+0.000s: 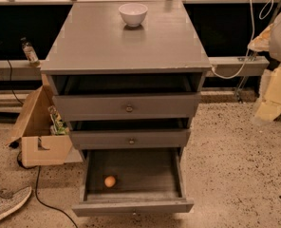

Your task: Pick orange from bottom drawer and place on counter

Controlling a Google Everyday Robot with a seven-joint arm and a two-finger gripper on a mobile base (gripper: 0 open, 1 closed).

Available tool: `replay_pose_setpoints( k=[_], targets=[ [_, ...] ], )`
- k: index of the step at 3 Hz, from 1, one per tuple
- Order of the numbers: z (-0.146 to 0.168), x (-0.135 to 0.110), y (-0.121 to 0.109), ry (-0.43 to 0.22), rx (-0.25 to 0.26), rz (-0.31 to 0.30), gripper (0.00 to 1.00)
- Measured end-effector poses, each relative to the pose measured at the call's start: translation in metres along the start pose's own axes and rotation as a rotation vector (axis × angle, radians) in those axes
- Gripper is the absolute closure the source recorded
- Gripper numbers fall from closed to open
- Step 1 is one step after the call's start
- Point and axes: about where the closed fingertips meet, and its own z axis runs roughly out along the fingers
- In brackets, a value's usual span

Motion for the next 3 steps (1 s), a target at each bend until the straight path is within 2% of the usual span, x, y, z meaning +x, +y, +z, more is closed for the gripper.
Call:
replay_pose_setpoints(
  k=[1,2,3],
  targets=[
    [0.0,-0.001,0.0,-0.006,0.004,0.003,0.0],
    [0.025,0.002,0.003,-0.064,-0.021,0.072,0.0],
    [0.079,-0.002,0.018,-0.165,-0.086,0.22,0.0]
  ],
)
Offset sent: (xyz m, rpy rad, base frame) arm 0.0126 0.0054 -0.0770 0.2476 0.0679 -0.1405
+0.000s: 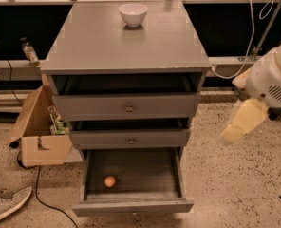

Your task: Pick orange from bottom drawer and place on counter

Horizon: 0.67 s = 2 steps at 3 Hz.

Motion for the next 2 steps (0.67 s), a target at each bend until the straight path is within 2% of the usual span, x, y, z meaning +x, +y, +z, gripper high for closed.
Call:
replay_pose_setpoints(
  k=[1,2],
  targets=[
    [0.064,0.002,0.019,-0.098,-0.06,0.151,0.0],
    [0.076,-0.006,0.008,-0.149,-0.009,0.177,0.0]
  ],
)
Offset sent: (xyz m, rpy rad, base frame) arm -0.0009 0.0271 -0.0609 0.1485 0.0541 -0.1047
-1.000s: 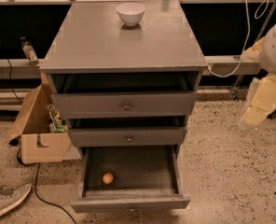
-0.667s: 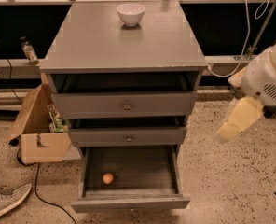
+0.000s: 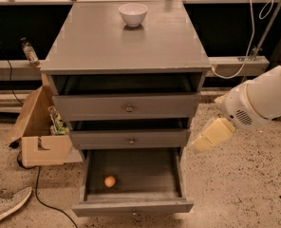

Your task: Pick orange from bottom drawer and place on counter

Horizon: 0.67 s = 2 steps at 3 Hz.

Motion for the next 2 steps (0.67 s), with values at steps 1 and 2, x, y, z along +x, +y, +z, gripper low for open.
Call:
replay_pose_setpoints(
  k=[1,2],
  targets=[
    [0.0,0.0,0.0,0.0,0.0,0.0,0.0],
    [0.038,0.02,0.002,-0.02,-0.027,0.019,0.0]
  ],
)
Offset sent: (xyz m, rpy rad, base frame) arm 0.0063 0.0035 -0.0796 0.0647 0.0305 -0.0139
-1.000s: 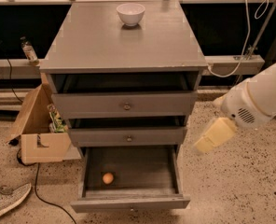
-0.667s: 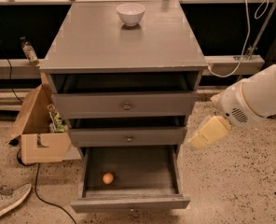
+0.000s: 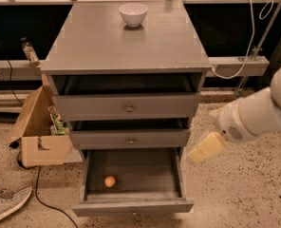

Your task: Pick orange from bottom drawer and place on counter

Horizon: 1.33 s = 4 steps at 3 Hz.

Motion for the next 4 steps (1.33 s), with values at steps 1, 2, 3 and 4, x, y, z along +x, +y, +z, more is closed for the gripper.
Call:
replay_pose_setpoints(
  k=[1,2,3,4],
  targets=[
    [0.052,0.031,0.007,-0.037,0.005,-0.014,0.0],
    [0.125,0.053,0.024,-0.029,-0.014,-0.034,0.0],
    [0.2,0.069,0.035,-0.028,-0.033,-0.028,0.0],
    [0.212,0.057,0.02,-0.079,0.029,-0.024,0.0]
  ],
)
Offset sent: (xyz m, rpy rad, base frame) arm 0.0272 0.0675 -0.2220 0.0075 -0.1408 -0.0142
